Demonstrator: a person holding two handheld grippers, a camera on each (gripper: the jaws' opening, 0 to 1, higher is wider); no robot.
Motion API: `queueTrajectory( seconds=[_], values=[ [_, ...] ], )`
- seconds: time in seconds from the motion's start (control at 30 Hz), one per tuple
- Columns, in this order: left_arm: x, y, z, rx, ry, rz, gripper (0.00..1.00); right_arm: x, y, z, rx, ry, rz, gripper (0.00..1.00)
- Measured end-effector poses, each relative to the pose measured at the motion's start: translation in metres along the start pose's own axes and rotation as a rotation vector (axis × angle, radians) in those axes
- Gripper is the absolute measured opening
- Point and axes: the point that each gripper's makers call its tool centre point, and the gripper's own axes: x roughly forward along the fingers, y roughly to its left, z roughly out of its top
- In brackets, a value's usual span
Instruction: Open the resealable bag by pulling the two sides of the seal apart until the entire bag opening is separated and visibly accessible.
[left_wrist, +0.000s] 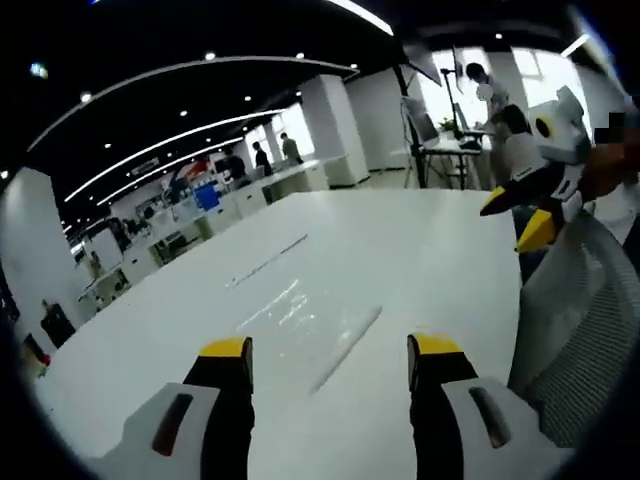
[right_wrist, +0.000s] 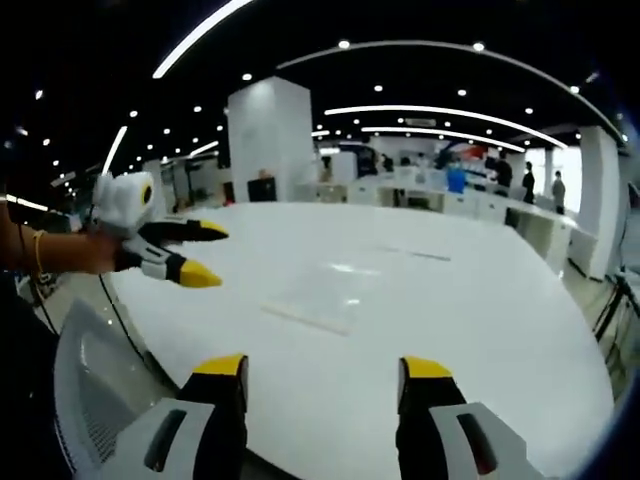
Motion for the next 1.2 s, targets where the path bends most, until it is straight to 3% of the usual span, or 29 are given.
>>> queueTrajectory(
  seconds=[0.27, 0.43, 0.57, 0.9, 1.2],
  values=[
    [-0.032, -0.007, 0.0, -0.109, -0.076, 0.024, 0.99, -0.007, 0.006, 0.005, -0.006, -0.05, 0.001, 0.68],
    [-0.047, -0.016, -0.013, -0.182, -0.09, 0.016, 1.0, -0.009, 0.01, 0.007, -0.013, -0.078, 0.004, 0.71],
    [-0.058, -0.023, -0.015, -0.233, -0.115, 0.006, 1.0, -0.011, 0.011, 0.014, -0.014, -0.105, 0.002, 0.72],
    [-0.058, -0.038, -0.011, -0.242, -0.123, -0.034, 1.0, -0.01, 0.014, 0.018, -0.012, -0.118, 0.012, 0.72],
    [-0.056, -0.04, -0.009, -0.259, -0.115, -0.034, 1.0, -0.015, 0.008, 0.018, 0.005, -0.124, -0.012, 0.71]
  ],
)
